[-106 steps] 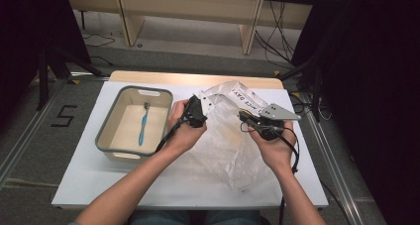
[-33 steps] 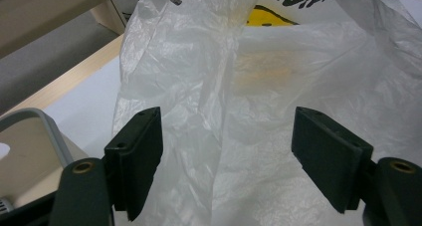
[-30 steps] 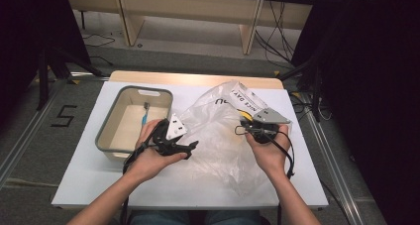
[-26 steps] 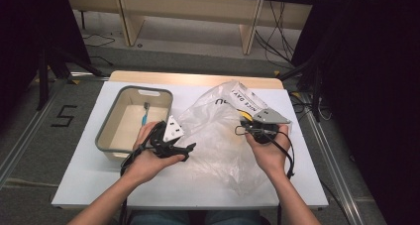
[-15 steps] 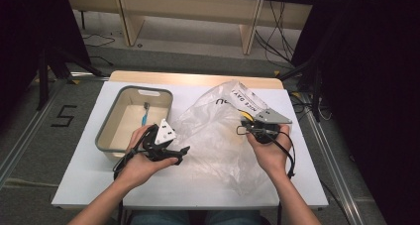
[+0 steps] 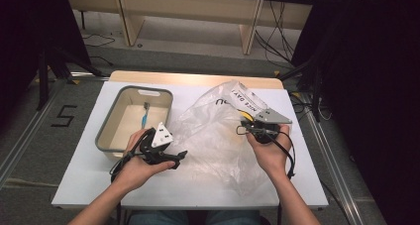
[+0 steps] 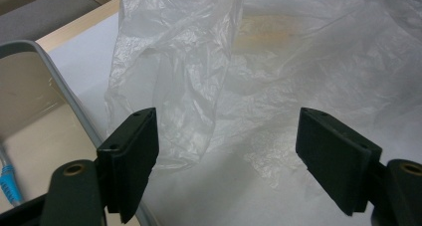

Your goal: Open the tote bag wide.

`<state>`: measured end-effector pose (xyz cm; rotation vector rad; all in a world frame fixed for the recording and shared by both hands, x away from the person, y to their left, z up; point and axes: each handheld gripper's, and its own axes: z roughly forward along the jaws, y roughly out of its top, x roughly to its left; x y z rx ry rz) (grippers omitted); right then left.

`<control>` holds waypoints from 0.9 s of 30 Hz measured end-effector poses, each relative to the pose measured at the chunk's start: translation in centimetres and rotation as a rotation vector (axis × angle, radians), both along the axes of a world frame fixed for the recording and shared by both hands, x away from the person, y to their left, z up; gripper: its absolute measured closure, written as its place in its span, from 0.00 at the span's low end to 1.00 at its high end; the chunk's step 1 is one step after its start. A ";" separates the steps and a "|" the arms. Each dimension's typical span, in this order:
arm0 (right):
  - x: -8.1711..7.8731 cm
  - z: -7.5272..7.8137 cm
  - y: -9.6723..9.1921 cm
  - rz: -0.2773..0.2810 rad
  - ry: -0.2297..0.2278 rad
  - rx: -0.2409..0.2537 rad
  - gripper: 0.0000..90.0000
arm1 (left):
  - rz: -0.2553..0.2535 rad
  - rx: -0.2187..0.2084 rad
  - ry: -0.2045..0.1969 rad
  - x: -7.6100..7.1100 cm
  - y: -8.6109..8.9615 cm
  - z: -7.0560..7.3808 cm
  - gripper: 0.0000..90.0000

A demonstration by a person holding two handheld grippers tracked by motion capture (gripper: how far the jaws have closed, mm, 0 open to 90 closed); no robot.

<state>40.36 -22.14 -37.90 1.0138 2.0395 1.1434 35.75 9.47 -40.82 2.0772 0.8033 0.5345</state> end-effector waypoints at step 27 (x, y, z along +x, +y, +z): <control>-0.2 0.0 -0.3 -0.003 -0.002 0.006 1.00 | 0.020 0.009 -0.010 0.0 0.6 0.6 0.25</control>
